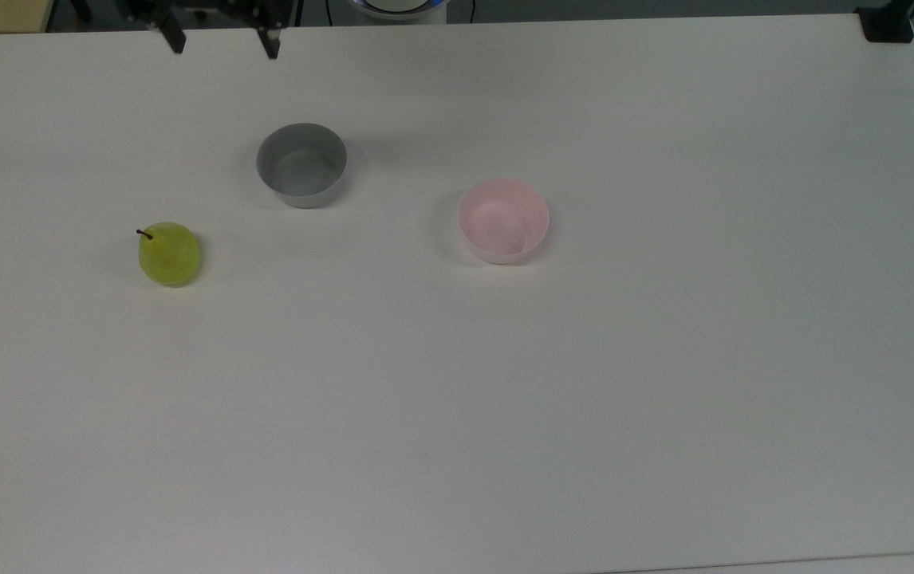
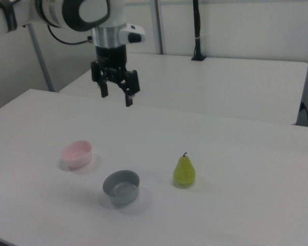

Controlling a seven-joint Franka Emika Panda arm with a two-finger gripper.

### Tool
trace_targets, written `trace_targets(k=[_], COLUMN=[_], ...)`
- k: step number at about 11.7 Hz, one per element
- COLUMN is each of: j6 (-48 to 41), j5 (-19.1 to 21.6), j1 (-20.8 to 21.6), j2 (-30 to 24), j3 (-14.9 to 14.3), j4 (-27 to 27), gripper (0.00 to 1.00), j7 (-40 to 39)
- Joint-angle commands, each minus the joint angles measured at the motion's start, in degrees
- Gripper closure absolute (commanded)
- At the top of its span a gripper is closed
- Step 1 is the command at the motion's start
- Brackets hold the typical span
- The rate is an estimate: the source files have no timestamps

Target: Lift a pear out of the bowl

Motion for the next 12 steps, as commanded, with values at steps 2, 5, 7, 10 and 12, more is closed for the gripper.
trace_targets(k=[2, 5, 7, 10, 12], j6=[-5.38, 1.7, 6.57, 9.04, 9.13], j5=[0.04, 0.83, 0.74, 0.56, 0.56], j1=[5.33, 7.69, 11.4, 11.67, 11.76], j2=[-3.96, -6.5, -6.96, -6.17, -5.99], j3=[-0.89, -2.63, -6.86, -6.78, -6.34], j4=[-0.33, -4.96, -6.49, -7.37, -7.37], gripper=[0.0, 0.0, 0.0, 0.0, 0.0], j7=[3.47, -2.3, -4.09, -4.27, -4.35])
